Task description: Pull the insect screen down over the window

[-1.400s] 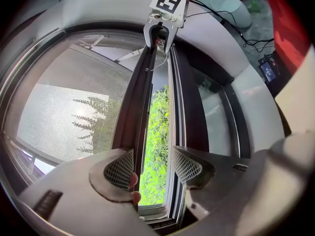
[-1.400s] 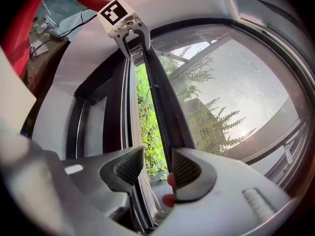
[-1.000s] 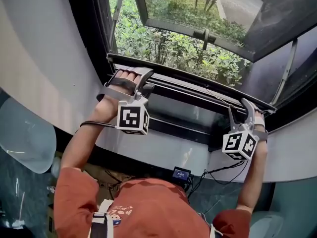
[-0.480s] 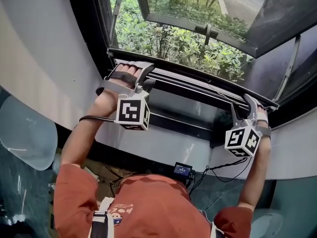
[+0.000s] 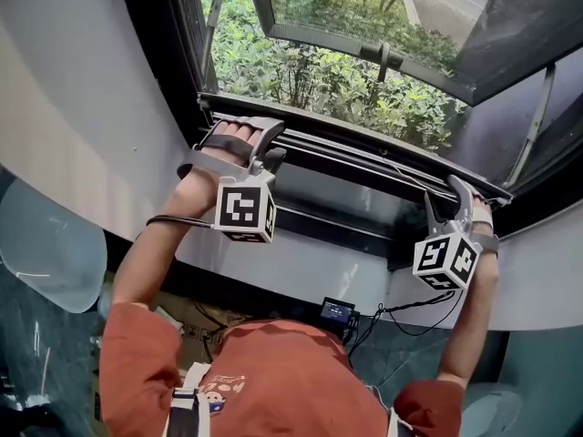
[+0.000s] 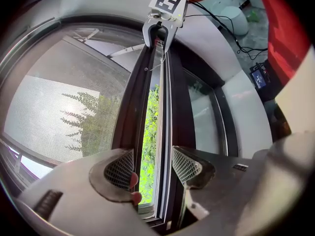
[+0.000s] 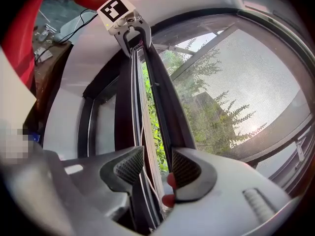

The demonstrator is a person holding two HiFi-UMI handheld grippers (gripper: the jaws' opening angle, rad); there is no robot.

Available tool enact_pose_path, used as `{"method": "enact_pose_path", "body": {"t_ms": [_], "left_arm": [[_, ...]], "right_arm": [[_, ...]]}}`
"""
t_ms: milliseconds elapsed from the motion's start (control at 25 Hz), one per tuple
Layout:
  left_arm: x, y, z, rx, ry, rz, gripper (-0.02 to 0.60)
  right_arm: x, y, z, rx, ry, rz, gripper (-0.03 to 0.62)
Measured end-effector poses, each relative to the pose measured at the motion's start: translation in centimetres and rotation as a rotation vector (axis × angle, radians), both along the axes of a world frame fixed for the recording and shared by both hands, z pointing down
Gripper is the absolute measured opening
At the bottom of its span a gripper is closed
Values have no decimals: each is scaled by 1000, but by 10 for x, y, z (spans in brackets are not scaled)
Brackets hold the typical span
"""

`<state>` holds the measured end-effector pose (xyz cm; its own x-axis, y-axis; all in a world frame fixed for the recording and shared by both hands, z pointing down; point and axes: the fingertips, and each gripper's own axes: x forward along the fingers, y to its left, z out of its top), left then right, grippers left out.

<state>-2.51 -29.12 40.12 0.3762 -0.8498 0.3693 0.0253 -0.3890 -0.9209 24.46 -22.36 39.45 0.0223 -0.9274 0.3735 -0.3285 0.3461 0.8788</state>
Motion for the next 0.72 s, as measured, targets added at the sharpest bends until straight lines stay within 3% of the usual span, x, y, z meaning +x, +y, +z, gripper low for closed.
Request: {"method": "enact_pose_path", "body": {"t_ms": [720], "left_arm": [[-2, 2, 39, -66, -51, -6, 230]], "right_arm": [[-1, 2, 38, -79, -33, 1, 184]]}}
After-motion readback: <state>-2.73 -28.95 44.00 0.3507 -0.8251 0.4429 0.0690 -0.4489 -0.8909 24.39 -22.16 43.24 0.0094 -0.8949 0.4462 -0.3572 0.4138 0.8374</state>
